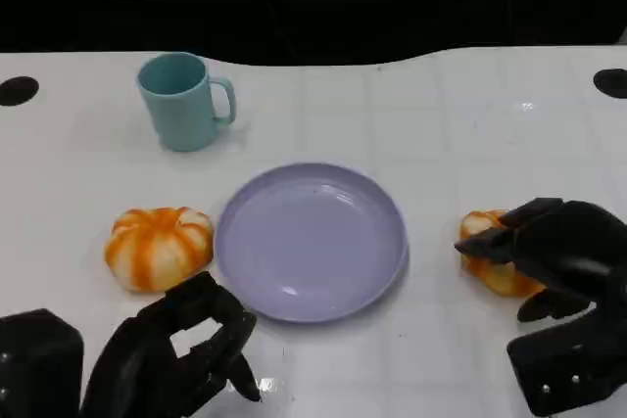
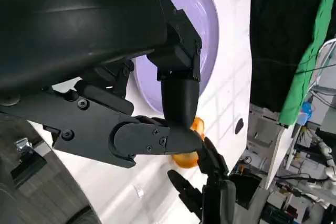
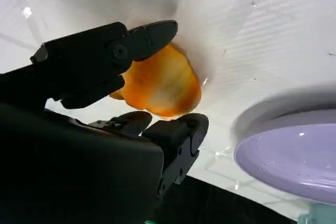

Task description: Grasp the bread from the table and place it into the plate.

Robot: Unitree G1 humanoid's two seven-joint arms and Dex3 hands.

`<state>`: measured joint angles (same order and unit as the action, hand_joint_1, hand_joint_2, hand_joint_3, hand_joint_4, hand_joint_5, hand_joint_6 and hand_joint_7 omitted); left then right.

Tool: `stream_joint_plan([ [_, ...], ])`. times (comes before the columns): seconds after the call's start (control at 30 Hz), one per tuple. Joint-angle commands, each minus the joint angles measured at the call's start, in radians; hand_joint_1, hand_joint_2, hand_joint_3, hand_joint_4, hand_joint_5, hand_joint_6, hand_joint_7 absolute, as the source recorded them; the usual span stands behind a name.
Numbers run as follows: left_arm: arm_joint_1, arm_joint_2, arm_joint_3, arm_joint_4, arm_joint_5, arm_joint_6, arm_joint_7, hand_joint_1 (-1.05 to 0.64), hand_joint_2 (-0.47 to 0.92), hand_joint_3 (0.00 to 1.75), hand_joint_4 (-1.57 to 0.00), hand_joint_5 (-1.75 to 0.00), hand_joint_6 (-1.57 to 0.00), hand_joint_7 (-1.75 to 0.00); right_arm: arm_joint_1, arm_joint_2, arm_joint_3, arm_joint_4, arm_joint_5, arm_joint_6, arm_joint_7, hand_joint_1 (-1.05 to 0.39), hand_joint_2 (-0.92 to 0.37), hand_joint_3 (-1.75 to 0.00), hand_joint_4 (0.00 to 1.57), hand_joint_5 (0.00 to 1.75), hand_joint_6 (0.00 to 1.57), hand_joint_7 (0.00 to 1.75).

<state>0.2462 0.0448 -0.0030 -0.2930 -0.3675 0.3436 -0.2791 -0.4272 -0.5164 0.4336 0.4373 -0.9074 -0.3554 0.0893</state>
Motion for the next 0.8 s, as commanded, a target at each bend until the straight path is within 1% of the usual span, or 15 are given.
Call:
stream_joint_plan([
  [0.03, 0.008, 0.01, 0.002, -0.015, 0.004, -0.008, 0.003, -0.57, 0.92, 0.33, -0.77, -1.75, -0.59, -1.7, -0.042, 0.002, 0.016, 0.025, 0.023, 0.024, 0.053, -0.29, -0.8, 0.0, 0.52, 0.12, 0.58, 0.04],
  [0.17, 0.011, 0.011, 0.002, -0.015, 0.004, -0.012, -0.001, -0.58, 0.92, 0.33, -0.78, -1.75, -0.59, -1.7, -0.059, 0.012, 0.031, 0.033, 0.015, 0.054, 0.069, -0.29, -0.82, -0.01, 0.61, 0.11, 0.67, 0.05],
  [0.2, 0.011, 0.011, 0.002, -0.016, 0.003, -0.011, -0.001, -0.58, 0.92, 0.33, -0.78, -1.75, -0.59, -1.71, -0.065, 0.013, 0.036, 0.038, 0.009, 0.06, 0.065, -0.29, -0.82, 0.0, 0.63, 0.11, 0.68, 0.05],
  [0.3, 0.012, 0.009, 0.003, -0.019, -0.002, -0.007, -0.001, -0.58, 0.92, 0.33, -0.77, -1.75, -0.59, -1.71, -0.081, 0.015, 0.046, 0.063, 0.003, 0.062, 0.032, -0.26, -0.83, 0.0, 0.75, 0.12, 0.78, 0.06],
  [0.37, 0.011, 0.009, 0.002, -0.02, -0.002, -0.007, -0.001, -0.58, 0.92, 0.33, -0.77, -1.75, -0.59, -1.71, -0.09, 0.02, 0.042, 0.097, 0.02, 0.048, -0.005, -0.19, -0.83, 0.0, 0.94, 0.22, 0.91, 0.09],
  [0.4, 0.011, 0.009, 0.002, -0.019, -0.002, -0.008, -0.001, -0.58, 0.92, 0.33, -0.77, -1.75, -0.58, -1.71, -0.097, 0.022, 0.042, 0.121, 0.024, 0.035, -0.034, -0.16, -0.83, 0.0, 0.96, 0.4, 0.99, 0.07],
  [0.43, 0.011, 0.008, 0.002, -0.02, -0.003, -0.007, -0.001, -0.58, 0.92, 0.33, -0.77, -1.75, -0.58, -1.71, -0.104, 0.022, 0.043, 0.145, 0.028, 0.019, -0.063, -0.13, -0.83, 0.0, 0.94, 0.68, 1.08, 0.06],
  [0.47, 0.012, 0.008, 0.002, -0.021, -0.001, -0.006, 0.001, -0.58, 0.92, 0.33, -0.77, -1.75, -0.58, -1.71, -0.112, 0.022, 0.046, 0.167, 0.03, 0.005, -0.085, -0.1, -0.85, 0.0, 0.89, 1.05, 1.18, 0.07],
  [0.5, 0.012, 0.009, 0.001, -0.022, 0.0, -0.005, 0.002, -0.58, 0.92, 0.33, -0.77, -1.75, -0.58, -1.71, -0.12, 0.021, 0.05, 0.188, 0.028, -0.01, -0.111, -0.09, -0.86, -0.01, 0.85, 1.28, 1.25, 0.1],
  [0.53, 0.012, 0.009, 0.001, -0.023, 0.001, -0.005, 0.003, -0.58, 0.92, 0.33, -0.77, -1.75, -0.58, -1.71, -0.128, 0.019, 0.055, 0.204, 0.024, -0.02, -0.134, -0.09, -0.88, -0.01, 0.83, 1.5, 1.24, 0.29],
  [0.57, 0.013, 0.009, 0.0, -0.026, 0.002, -0.003, 0.006, -0.59, 0.92, 0.33, -0.77, -1.75, -0.58, -1.71, -0.134, 0.017, 0.06, 0.217, 0.017, -0.031, -0.163, -0.1, -0.9, -0.01, 0.83, 1.65, 1.03, 0.86],
  [0.6, 0.013, 0.009, 0.0, -0.026, 0.003, -0.005, 0.005, -0.59, 0.92, 0.33, -0.77, -1.75, -0.58, -1.71, -0.139, 0.016, 0.063, 0.232, 0.011, -0.043, -0.194, -0.1, -0.91, -0.03, 0.85, 1.7, 0.9, 1.17],
  [0.63, 0.014, 0.009, 0.0, -0.025, 0.003, -0.006, 0.004, -0.59, 0.92, 0.33, -0.77, -1.75, -0.58, -1.71, -0.145, 0.016, 0.067, 0.246, 0.003, -0.052, -0.228, -0.09, -0.91, -0.04, 0.85, 1.72, 0.82, 1.37],
  [0.67, 0.014, 0.01, -0.001, -0.025, 0.007, -0.009, 0.005, -0.59, 0.92, 0.33, -0.77, -1.75, -0.58, -1.71, -0.151, 0.016, 0.071, 0.26, -0.003, -0.061, -0.257, -0.09, -0.92, -0.07, 0.86, 1.74, 0.76, 1.5],
  [0.8, 0.015, 0.011, -0.002, -0.023, 0.009, -0.013, -0.001, -0.59, 0.92, 0.34, -0.77, -1.75, -0.58, -1.71, -0.163, 0.022, 0.073, 0.3, 0.0, -0.09, -0.338, -0.09, -0.91, -0.1, 0.87, 1.75, 0.72, 1.58],
])
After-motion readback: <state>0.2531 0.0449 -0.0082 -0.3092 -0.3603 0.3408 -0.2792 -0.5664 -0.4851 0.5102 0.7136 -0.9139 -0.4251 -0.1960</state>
